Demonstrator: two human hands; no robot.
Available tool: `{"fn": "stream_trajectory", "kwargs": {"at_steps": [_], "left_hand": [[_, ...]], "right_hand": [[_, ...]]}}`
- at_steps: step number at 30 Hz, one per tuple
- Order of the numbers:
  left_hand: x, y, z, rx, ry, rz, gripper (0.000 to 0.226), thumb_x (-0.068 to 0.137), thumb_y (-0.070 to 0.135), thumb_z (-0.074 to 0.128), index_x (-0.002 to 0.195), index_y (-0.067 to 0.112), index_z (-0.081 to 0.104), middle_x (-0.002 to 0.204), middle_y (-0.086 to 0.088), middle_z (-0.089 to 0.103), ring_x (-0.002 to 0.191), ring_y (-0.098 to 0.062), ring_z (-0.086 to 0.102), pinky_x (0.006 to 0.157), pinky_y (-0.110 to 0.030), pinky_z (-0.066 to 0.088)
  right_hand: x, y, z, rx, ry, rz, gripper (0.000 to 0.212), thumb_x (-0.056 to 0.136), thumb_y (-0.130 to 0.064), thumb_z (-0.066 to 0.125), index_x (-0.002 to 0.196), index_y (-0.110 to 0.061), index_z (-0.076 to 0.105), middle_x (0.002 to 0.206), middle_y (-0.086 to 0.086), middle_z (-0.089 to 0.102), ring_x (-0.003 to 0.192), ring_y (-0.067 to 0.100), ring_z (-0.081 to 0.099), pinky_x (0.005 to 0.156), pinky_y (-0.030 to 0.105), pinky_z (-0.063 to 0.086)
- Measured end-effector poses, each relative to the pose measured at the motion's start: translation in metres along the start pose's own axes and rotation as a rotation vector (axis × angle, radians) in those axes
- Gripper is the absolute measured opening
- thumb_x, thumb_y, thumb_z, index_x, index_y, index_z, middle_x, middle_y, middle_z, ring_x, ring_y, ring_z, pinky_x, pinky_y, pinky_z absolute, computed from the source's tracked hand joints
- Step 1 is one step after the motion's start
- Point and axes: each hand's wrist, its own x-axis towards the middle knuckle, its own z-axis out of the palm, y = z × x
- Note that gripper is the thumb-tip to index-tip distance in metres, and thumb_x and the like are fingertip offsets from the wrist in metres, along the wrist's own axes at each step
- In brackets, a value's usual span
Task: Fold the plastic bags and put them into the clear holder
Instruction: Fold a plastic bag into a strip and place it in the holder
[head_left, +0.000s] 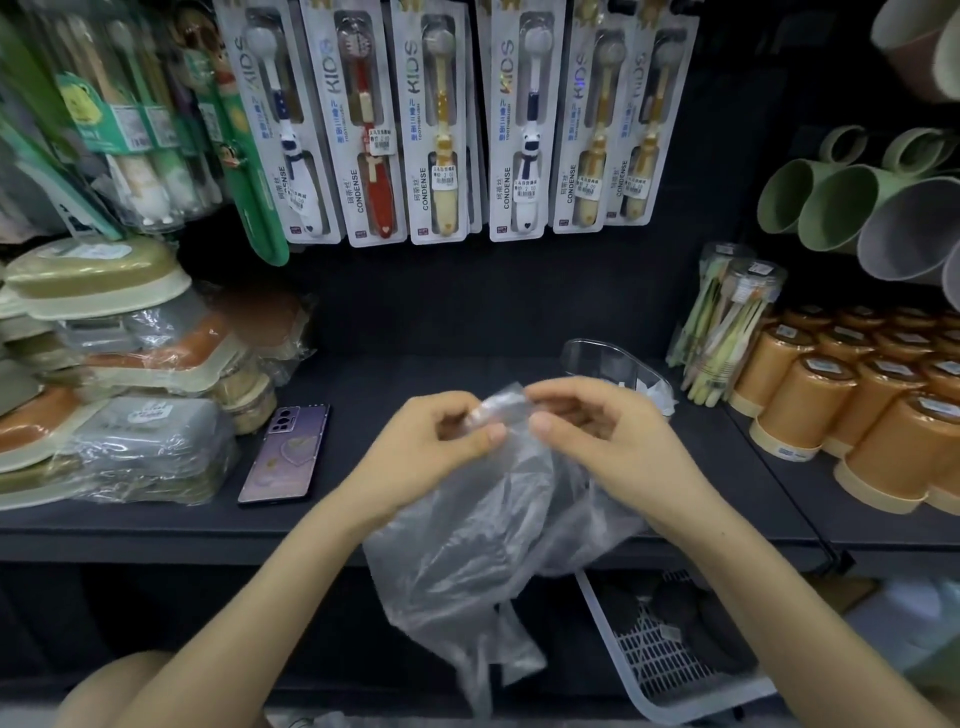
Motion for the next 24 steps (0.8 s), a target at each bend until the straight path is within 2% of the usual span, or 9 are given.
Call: {"fn": "stream_trajectory", "kwargs": {"at_steps": [2,5,8,11,13,16,18,22,24], "left_hand": [[-0.001,-0.007,0.002,-0.210,0.107,-0.039,0.033,0.082,0.032,0.070,0.072,0.004,0.056,0.069,0.002,0.055,0.070,-0.012,0.053,0.069,-0.026,0.043],[-0.003,-0.012,0.004,-0.370,0.211,-0.054,0.037,0.083,0.031,0.073,0.074,0.000,0.054,0.073,-0.004,0.054,0.071,-0.015,0.053,0.068,-0.026,0.044],[-0.003,-0.013,0.005,-0.422,0.252,-0.049,0.026,0.086,0.031,0.068,0.064,0.022,0.059,0.067,0.007,0.051,0.064,-0.005,0.049,0.062,-0.017,0.042],[-0.003,-0.018,-0.001,-0.469,0.280,-0.059,0.026,0.082,0.034,0.063,0.058,0.027,0.056,0.062,0.012,0.046,0.060,-0.002,0.044,0.060,-0.014,0.040],[-0.005,-0.022,-0.005,-0.498,0.281,-0.056,0.026,0.080,0.037,0.067,0.060,0.024,0.055,0.062,0.010,0.045,0.060,-0.003,0.043,0.061,-0.014,0.039],[-0.008,-0.024,-0.008,-0.554,0.313,-0.067,0.028,0.084,0.029,0.067,0.060,0.019,0.056,0.059,0.011,0.049,0.056,-0.001,0.048,0.058,-0.013,0.043],[-0.009,-0.027,-0.013,-0.585,0.375,-0.100,0.027,0.084,0.028,0.061,0.059,0.019,0.058,0.059,0.010,0.054,0.056,-0.003,0.053,0.058,-0.016,0.047],[-0.012,-0.041,-0.035,-0.786,0.424,-0.142,0.022,0.087,0.027,0.057,0.065,0.023,0.061,0.069,0.006,0.061,0.065,-0.009,0.060,0.066,-0.026,0.054],[-0.012,-0.050,-0.047,-0.818,0.445,-0.158,0.019,0.090,0.026,0.055,0.073,0.020,0.061,0.075,0.003,0.063,0.072,-0.011,0.063,0.069,-0.026,0.056]], "right_hand": [[-0.011,0.011,-0.008,0.014,0.092,-0.002,0.025,0.085,-0.034,0.069,0.110,-0.031,0.066,0.106,-0.009,0.068,0.100,0.003,0.062,0.088,0.022,0.049],[-0.027,0.033,-0.016,0.020,0.042,0.008,0.036,0.082,-0.050,0.063,0.117,-0.043,0.061,0.123,-0.017,0.059,0.119,0.001,0.053,0.100,0.026,0.041],[-0.032,0.048,-0.019,0.107,-0.079,-0.009,0.039,0.079,-0.046,0.062,0.118,-0.039,0.062,0.134,-0.013,0.051,0.128,0.007,0.046,0.105,0.029,0.038],[-0.029,0.054,-0.018,0.164,-0.185,-0.039,0.043,0.080,-0.036,0.065,0.122,-0.029,0.062,0.135,-0.007,0.049,0.130,0.017,0.045,0.103,0.029,0.042],[-0.023,0.057,-0.011,0.109,-0.163,-0.073,0.037,0.080,-0.029,0.068,0.117,-0.029,0.064,0.128,-0.007,0.053,0.123,0.020,0.050,0.098,0.032,0.046],[-0.016,0.059,0.001,0.100,-0.034,-0.070,0.015,0.082,-0.015,0.075,0.090,-0.028,0.073,0.103,-0.004,0.065,0.099,0.015,0.063,0.088,0.032,0.052],[-0.015,0.059,0.001,0.099,0.004,-0.037,0.015,0.083,-0.008,0.071,0.080,-0.022,0.074,0.090,0.000,0.070,0.086,0.014,0.066,0.082,0.028,0.052],[-0.018,0.060,-0.018,0.080,-0.037,0.032,0.003,0.079,-0.015,0.071,0.078,-0.016,0.074,0.080,0.001,0.073,0.078,0.009,0.067,0.076,0.019,0.051],[-0.019,0.065,-0.031,0.057,-0.067,0.080,0.007,0.075,-0.023,0.070,0.075,-0.017,0.074,0.079,0.003,0.072,0.076,0.010,0.067,0.075,0.020,0.051]]}}
